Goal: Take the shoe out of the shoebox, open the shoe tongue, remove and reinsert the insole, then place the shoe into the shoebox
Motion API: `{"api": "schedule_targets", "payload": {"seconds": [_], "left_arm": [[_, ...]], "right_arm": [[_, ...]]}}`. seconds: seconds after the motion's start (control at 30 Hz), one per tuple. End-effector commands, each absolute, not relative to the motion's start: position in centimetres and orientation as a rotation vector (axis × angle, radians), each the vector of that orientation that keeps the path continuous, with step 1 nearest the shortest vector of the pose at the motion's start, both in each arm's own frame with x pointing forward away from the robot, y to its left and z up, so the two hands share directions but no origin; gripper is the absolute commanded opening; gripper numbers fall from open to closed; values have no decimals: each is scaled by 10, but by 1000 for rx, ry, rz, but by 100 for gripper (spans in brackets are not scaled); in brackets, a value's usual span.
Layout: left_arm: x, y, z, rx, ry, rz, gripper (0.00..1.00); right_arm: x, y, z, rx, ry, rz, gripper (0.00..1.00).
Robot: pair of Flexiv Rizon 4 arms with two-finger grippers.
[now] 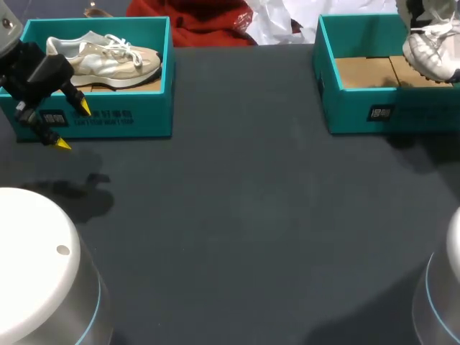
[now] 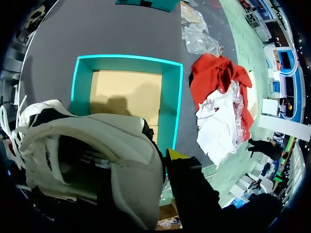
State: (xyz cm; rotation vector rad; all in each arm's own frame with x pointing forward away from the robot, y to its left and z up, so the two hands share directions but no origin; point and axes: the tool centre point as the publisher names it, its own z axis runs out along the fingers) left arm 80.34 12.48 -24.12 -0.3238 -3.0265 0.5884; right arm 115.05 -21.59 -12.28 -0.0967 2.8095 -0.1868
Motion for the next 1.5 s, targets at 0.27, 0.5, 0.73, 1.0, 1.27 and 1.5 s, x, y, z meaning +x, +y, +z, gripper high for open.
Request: {"api": "schedule_targets", "payload": {"seconds": [0.27,0.5,0.73,1.0,1.27,1.5], "left_arm": [[804,125,-241,-324,-3026,585,100],[804,125,-241,-324,-3026,585,100],[804,125,-241,-324,-3026,585,100],[804,125,-241,-324,-3026,585,100],[804,125,-241,-324,-3026,585,100],[804,125,-241,-324,-3026,585,100]], "right_arm": [[1160,-257,-128,-5,2823,-178,0],[1128,-291,-142,807,2688,-201,0],[1109,-313,-152,1242,2585,-135,0],[1109,-313,-152,1242,2585,-135,0],[1113,-327,-158,1642,2385,-147,0],[1096,-334,-168,1758,2185,-128,0]]}}
